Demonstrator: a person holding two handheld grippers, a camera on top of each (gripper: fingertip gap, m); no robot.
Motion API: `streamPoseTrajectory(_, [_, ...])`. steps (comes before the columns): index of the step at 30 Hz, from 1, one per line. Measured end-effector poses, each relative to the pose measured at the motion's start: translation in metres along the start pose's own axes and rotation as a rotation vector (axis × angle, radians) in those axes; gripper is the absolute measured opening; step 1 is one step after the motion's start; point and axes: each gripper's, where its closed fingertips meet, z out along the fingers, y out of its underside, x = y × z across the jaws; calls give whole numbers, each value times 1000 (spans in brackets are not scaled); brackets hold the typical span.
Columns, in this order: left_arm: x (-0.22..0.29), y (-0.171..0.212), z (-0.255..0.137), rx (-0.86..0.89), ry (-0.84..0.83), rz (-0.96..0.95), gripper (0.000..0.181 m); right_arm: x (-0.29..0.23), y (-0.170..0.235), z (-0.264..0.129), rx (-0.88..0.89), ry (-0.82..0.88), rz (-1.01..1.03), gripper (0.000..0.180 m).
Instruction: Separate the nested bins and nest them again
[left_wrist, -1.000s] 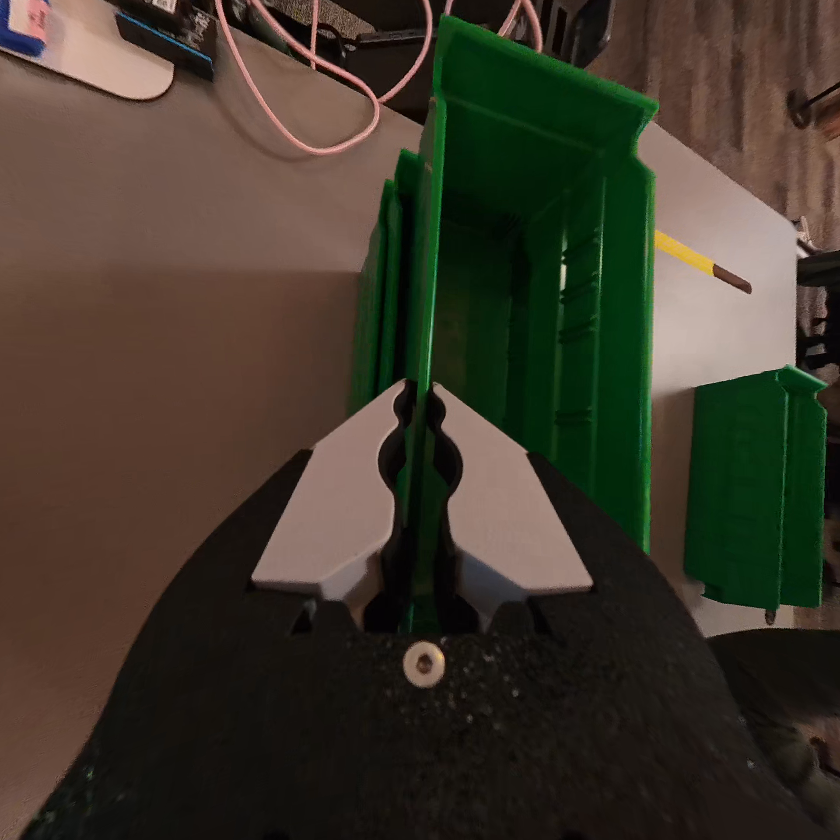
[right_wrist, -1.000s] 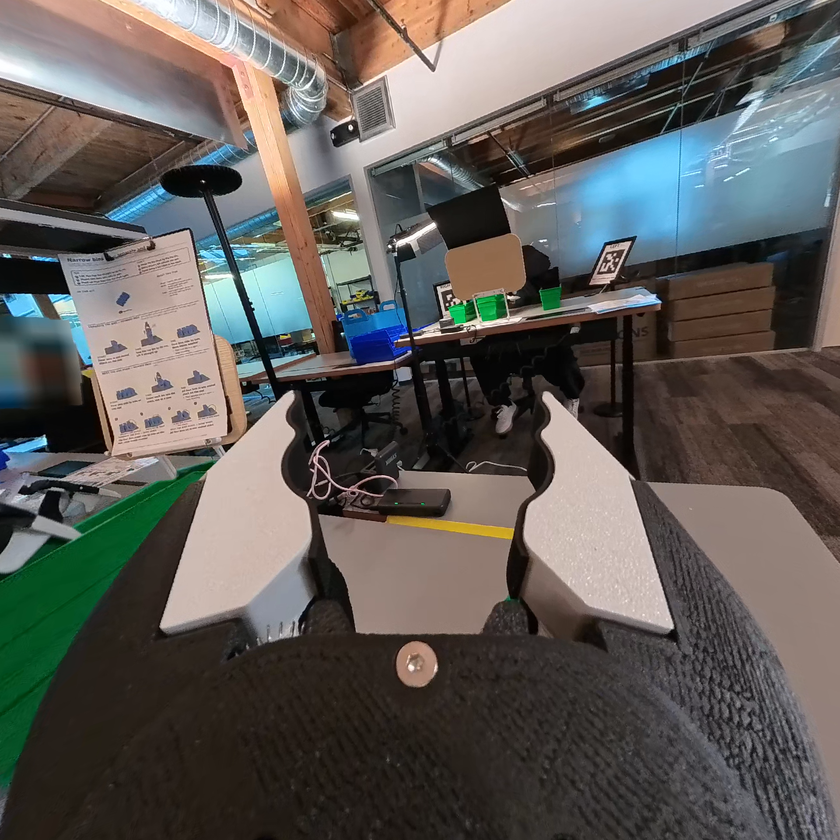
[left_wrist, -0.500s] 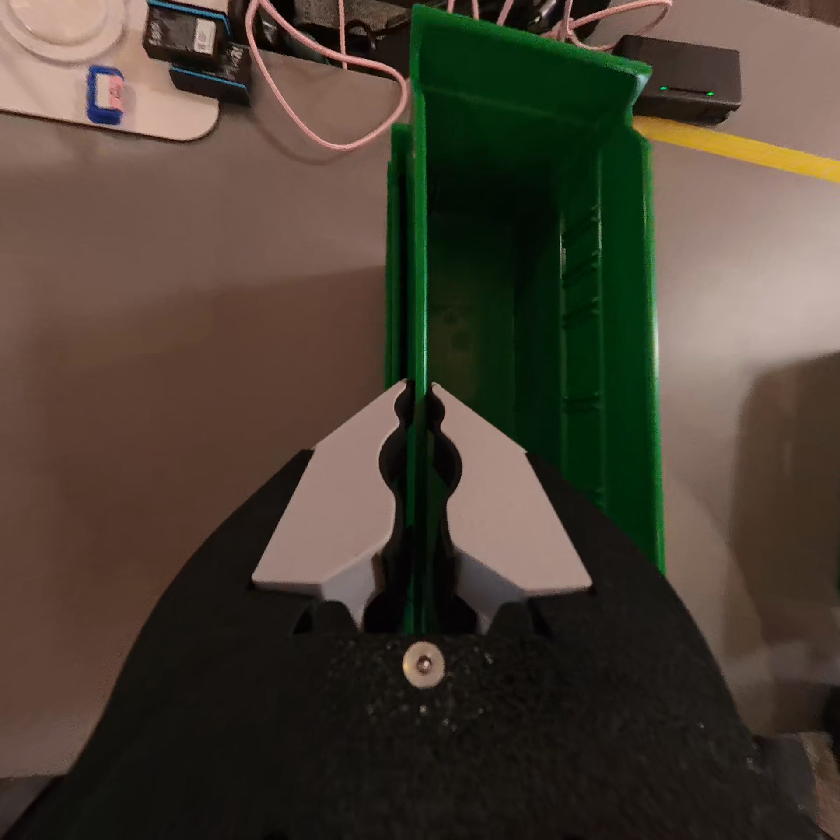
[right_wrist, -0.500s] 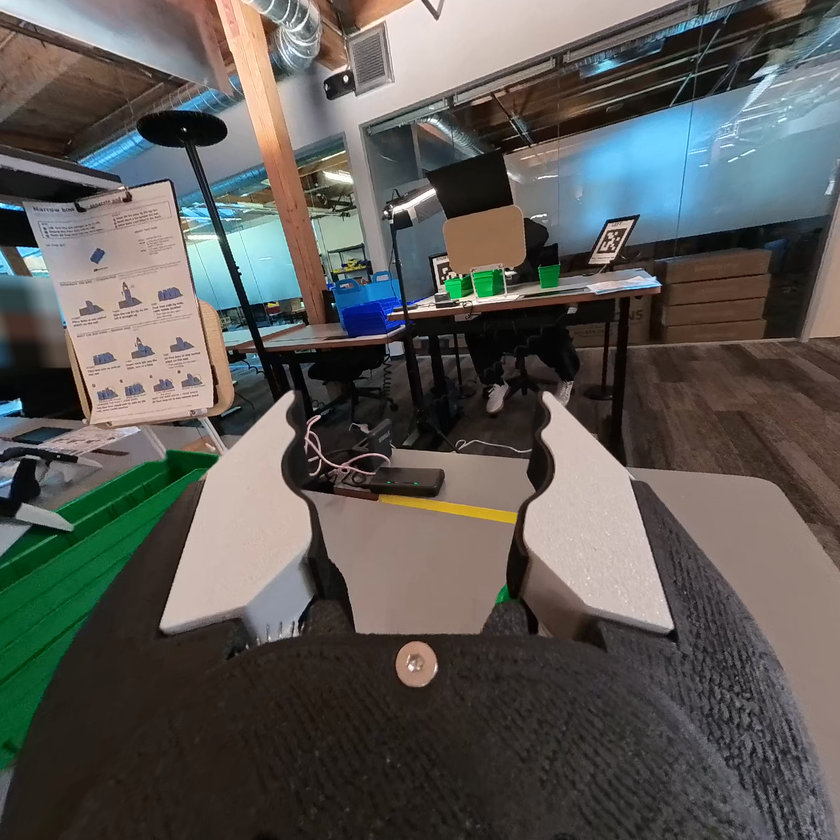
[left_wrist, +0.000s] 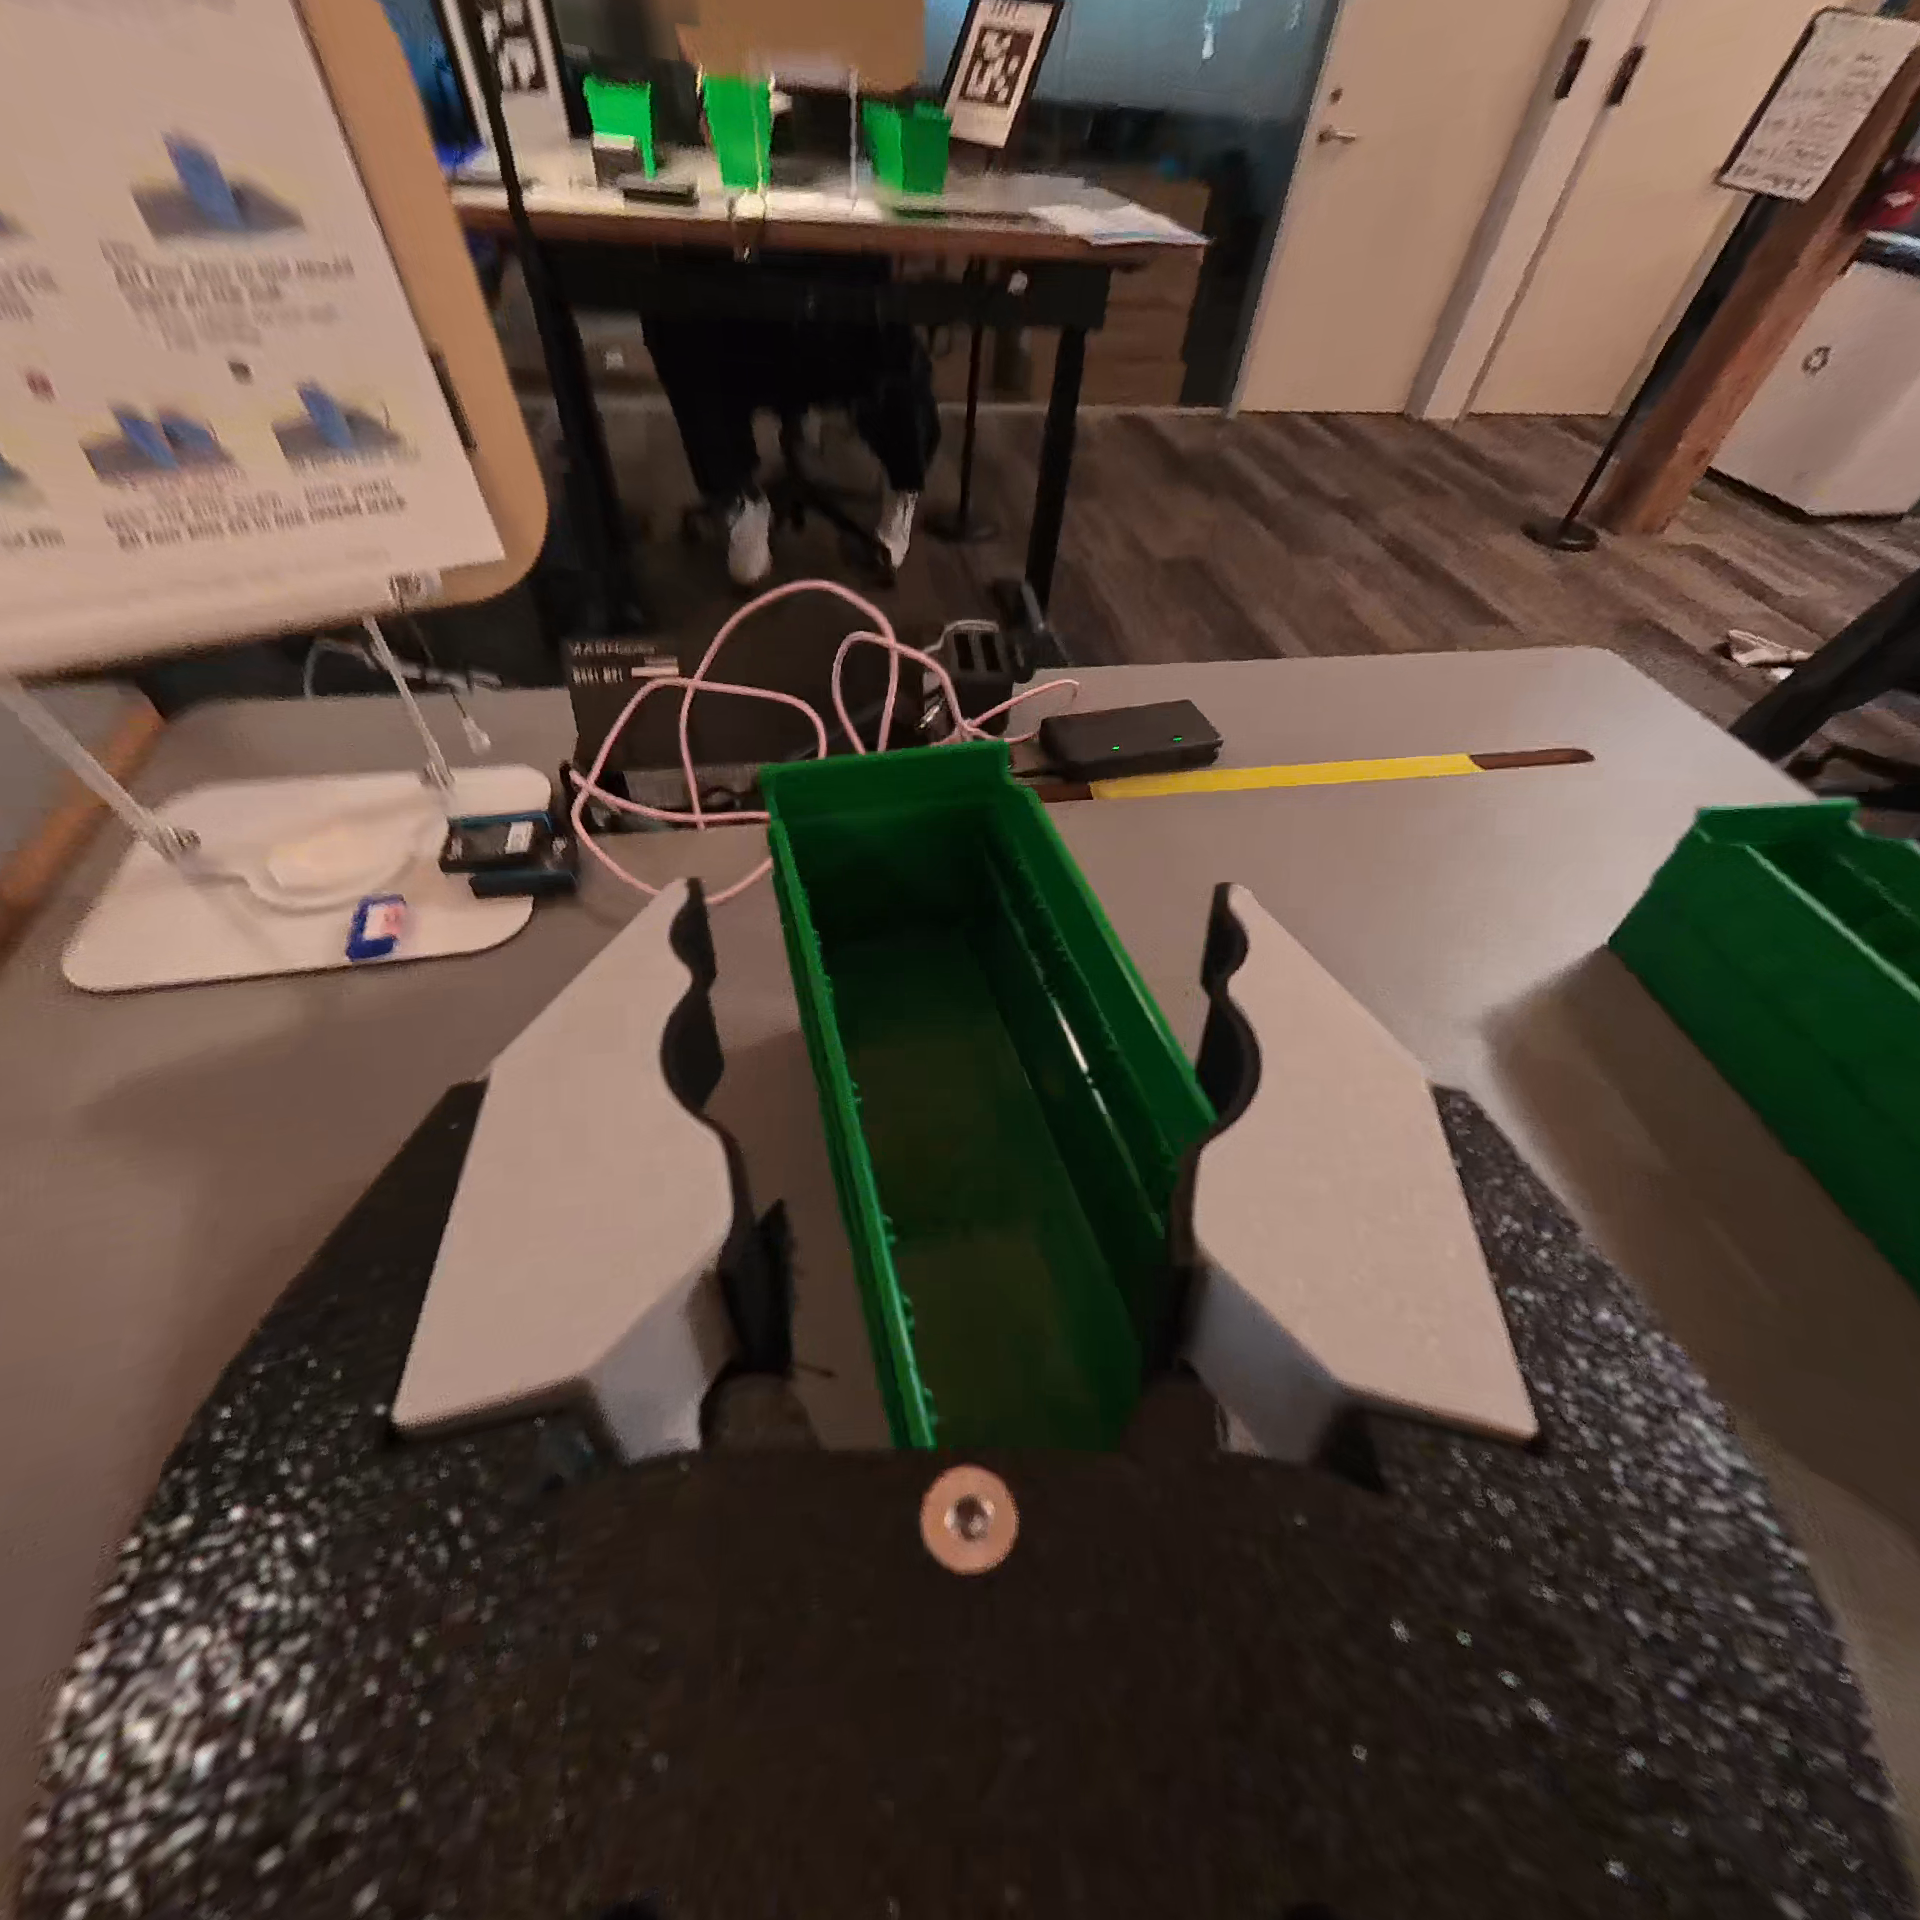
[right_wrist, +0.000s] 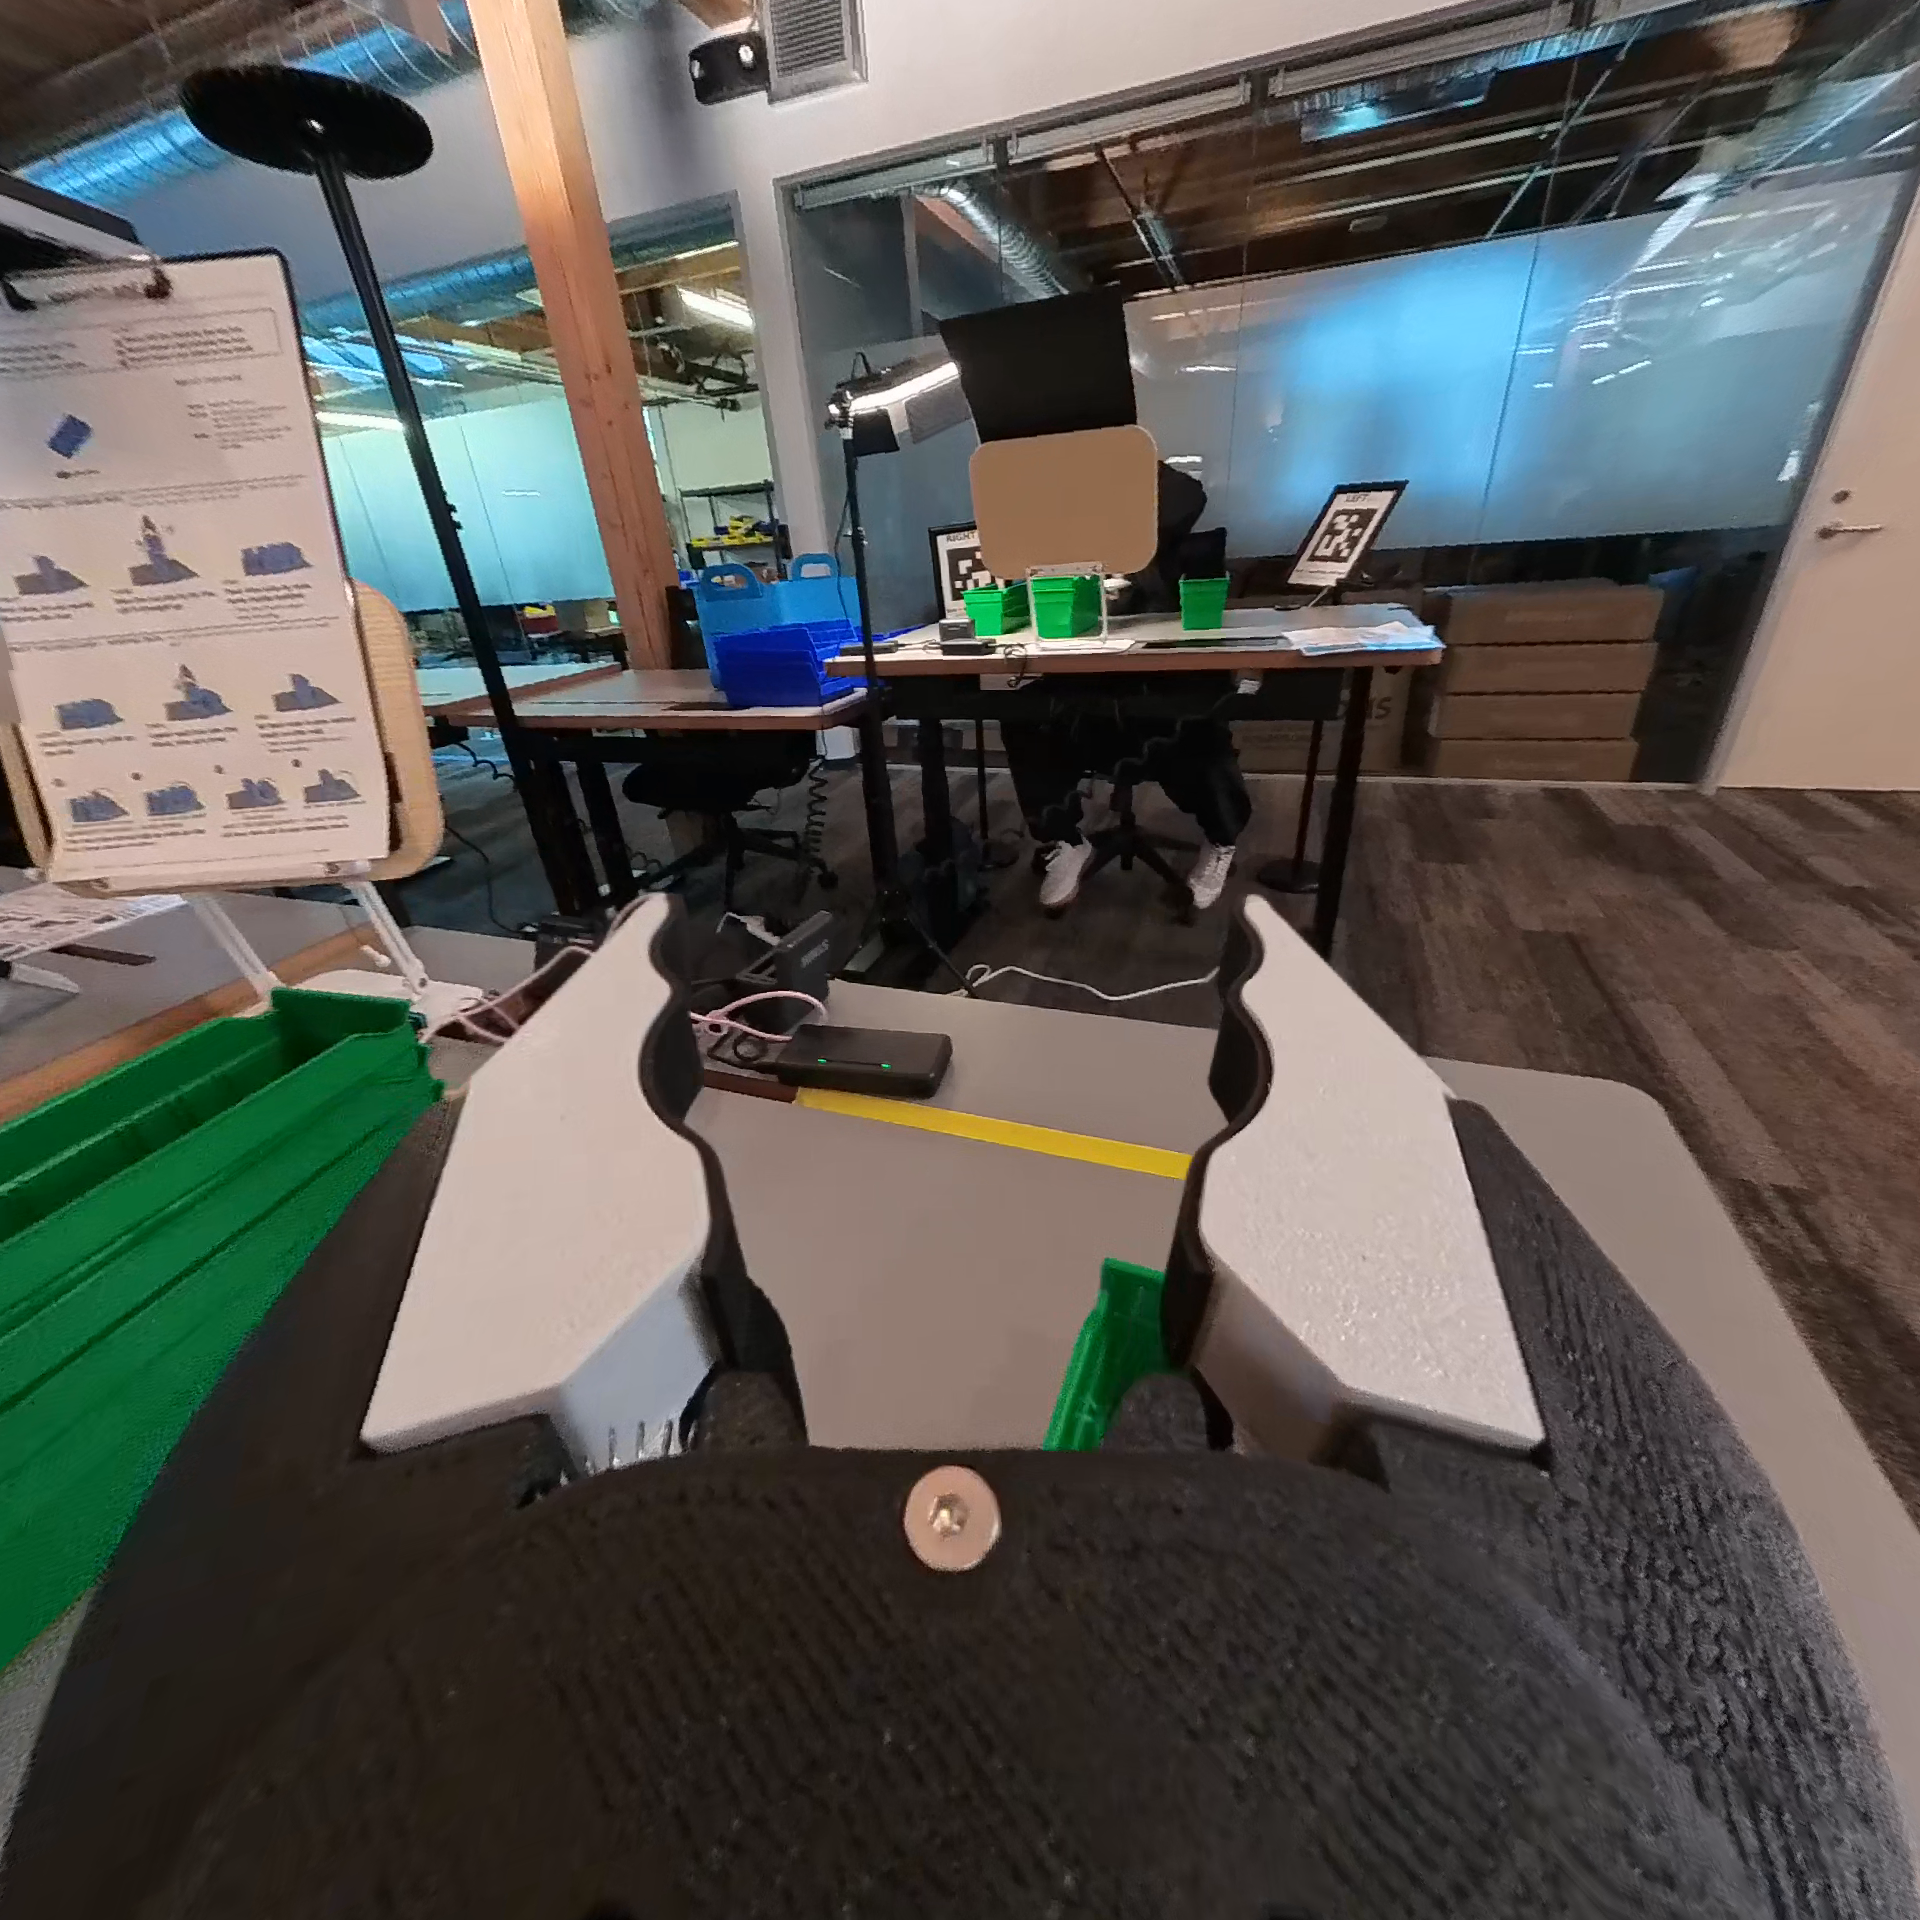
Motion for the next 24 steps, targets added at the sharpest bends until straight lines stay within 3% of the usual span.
streamPoseTrajectory(6, [81, 23, -21, 78, 103, 224, 96, 34, 6, -10, -31, 86, -16, 100])
streamPoseTrajectory(8, [132, 33, -26, 105, 306, 216, 81, 48, 5, -18, -25, 122, 12, 100])
streamPoseTrajectory(13, [246, 52, -18, 49, 732, 105, 78, 59, -22, -43, 112, 133, 88, 99])
streamPoseTrajectory(16, [315, 46, -12, 80, 1016, 77, 40, 55, -34, -54, 165, 120, 84, 98])
streamPoseTrajectory(17, [334, 39, -11, 84, 1098, 44, 39, 53, -37, -57, 172, 116, 80, 98])
streamPoseTrajectory(19, [363, 38, 12, 6, 1131, 46, 48, 52, -41, -62, 189, 109, 79, 98])
streamPoseTrajectory(22, [393, 67, 75, -261, 1001, 154, 91, 53, -46, -68, 219, 96, 96, 97])
streamPoseTrajectory(24, [422, 73, 96, -420, 1100, 9, 105, 55, -47, -70, 231, 88, 114, 97])
